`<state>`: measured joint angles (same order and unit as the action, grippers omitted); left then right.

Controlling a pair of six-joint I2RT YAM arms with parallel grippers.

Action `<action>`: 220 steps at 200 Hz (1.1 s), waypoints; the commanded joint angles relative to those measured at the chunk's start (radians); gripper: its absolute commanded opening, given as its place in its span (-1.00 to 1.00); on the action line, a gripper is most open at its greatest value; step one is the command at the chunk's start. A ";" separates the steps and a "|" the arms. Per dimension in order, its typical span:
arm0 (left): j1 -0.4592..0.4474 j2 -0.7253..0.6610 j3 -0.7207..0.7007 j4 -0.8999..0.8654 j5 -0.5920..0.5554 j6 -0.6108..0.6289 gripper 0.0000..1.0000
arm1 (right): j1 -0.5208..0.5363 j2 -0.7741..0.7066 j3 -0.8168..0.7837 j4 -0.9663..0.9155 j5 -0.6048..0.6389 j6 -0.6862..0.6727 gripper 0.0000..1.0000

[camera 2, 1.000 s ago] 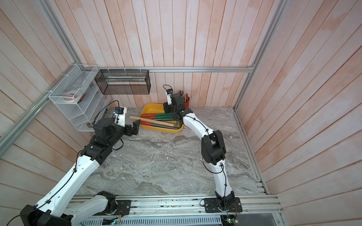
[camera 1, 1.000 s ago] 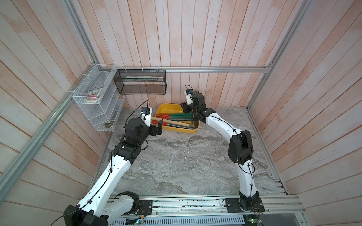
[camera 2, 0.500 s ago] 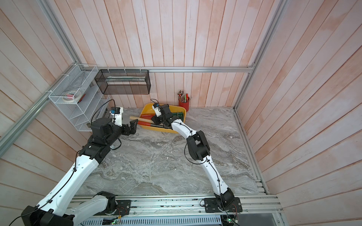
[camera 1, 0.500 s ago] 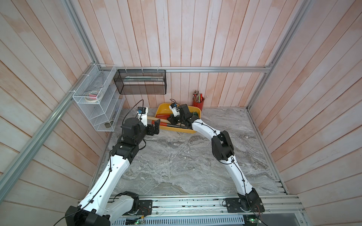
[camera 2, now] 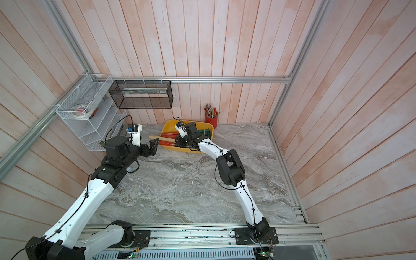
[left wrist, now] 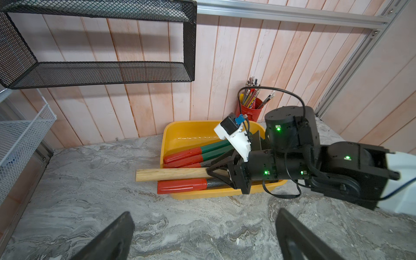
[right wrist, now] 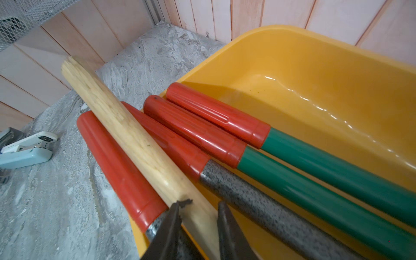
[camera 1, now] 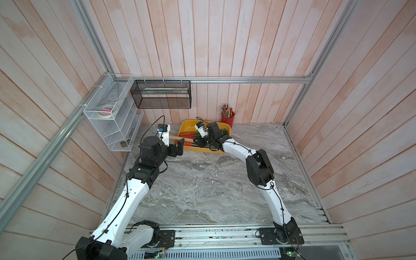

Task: Put the small hoe into the storage box
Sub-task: Adjust the hoe in the storage box, then reset both arms

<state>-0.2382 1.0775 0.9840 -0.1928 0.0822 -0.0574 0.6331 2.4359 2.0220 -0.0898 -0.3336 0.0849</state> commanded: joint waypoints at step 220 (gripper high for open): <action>0.127 0.206 -0.810 1.245 -0.323 0.078 1.00 | -0.586 -1.227 -1.879 1.114 0.488 -0.059 0.96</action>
<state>-0.1490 1.2606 0.2256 0.7883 -0.3183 -0.0238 0.0578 1.1881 0.2306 0.7116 0.0860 0.0509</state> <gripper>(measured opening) 0.997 0.983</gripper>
